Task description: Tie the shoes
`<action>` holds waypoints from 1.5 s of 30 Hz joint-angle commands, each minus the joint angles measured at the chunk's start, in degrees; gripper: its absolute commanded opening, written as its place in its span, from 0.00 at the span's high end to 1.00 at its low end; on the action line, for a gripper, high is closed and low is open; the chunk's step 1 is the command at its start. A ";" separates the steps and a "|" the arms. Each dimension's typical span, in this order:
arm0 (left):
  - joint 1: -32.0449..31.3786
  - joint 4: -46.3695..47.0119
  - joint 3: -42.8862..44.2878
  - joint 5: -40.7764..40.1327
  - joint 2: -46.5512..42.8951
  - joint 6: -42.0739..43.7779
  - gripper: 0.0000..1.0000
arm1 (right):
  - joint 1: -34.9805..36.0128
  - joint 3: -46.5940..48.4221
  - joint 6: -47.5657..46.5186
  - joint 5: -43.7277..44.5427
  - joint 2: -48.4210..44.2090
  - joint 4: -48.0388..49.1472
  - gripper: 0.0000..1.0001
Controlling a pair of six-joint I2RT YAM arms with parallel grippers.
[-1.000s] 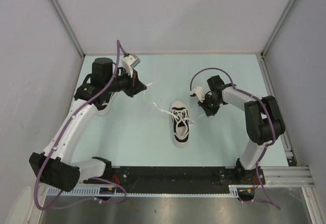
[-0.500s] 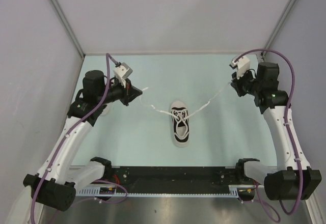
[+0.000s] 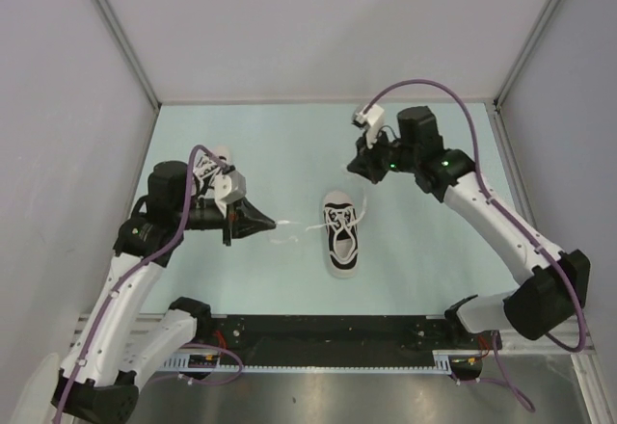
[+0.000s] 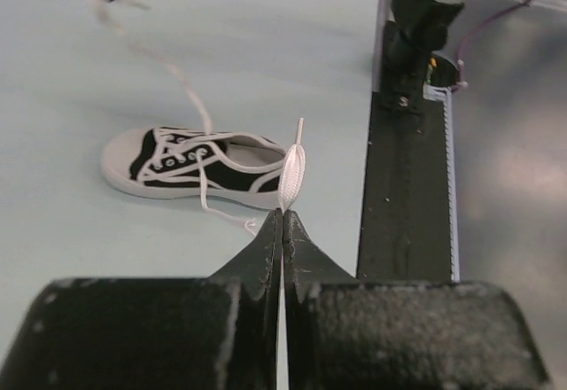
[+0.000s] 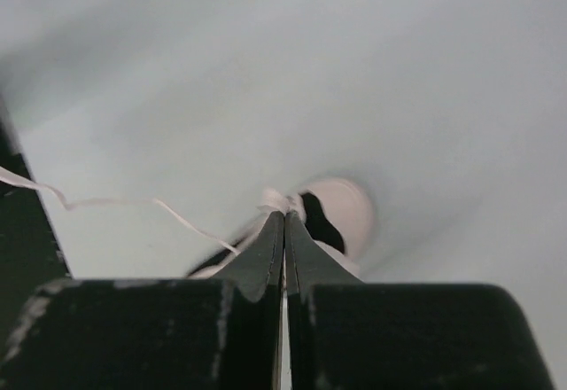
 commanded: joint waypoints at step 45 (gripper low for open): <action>-17.04 30.93 12.69 -25.75 30.17 -14.58 1.00 | -9.44 7.01 2.16 -19.88 13.21 -14.16 0.44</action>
